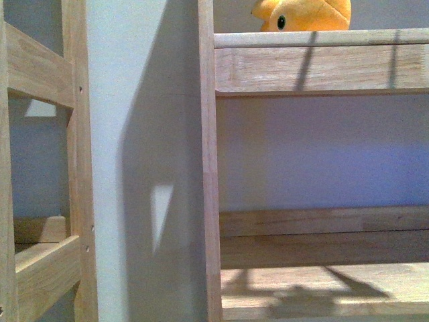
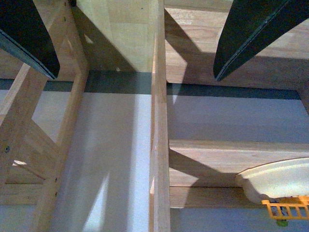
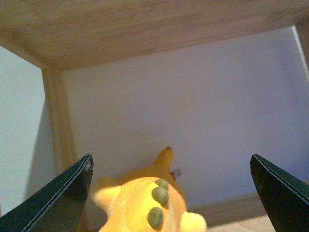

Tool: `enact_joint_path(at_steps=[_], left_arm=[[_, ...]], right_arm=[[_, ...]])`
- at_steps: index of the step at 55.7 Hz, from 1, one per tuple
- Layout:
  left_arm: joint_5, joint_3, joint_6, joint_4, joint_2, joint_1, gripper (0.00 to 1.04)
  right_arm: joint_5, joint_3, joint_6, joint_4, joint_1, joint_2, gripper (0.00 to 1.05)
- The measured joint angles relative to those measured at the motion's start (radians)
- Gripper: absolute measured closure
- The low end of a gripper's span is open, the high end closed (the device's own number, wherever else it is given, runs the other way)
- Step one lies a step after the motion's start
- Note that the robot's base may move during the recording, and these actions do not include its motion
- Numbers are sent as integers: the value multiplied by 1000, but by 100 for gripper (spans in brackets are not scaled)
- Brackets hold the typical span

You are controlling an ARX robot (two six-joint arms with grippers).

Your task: Put away toys

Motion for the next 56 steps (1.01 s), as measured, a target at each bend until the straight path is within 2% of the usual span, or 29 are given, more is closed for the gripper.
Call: enact_joint_path(at_steps=[16, 32, 39, 46, 56], left_arm=[[0, 0, 0, 0, 0, 0, 6], [0, 0, 0, 0, 0, 0, 6], [0, 0, 0, 0, 0, 0, 6], [0, 0, 0, 0, 0, 0, 6], [0, 0, 0, 0, 0, 0, 6]], right_arm=[[73, -430, -71, 52, 19, -369, 7], [216, -918, -64, -120, 101, -805, 7], [237, -1075, 0, -241, 90, -962, 7], [260, -1189, 78, -313, 90, -1036, 7], [349, -1297, 119, -378, 170, -1083, 7]])
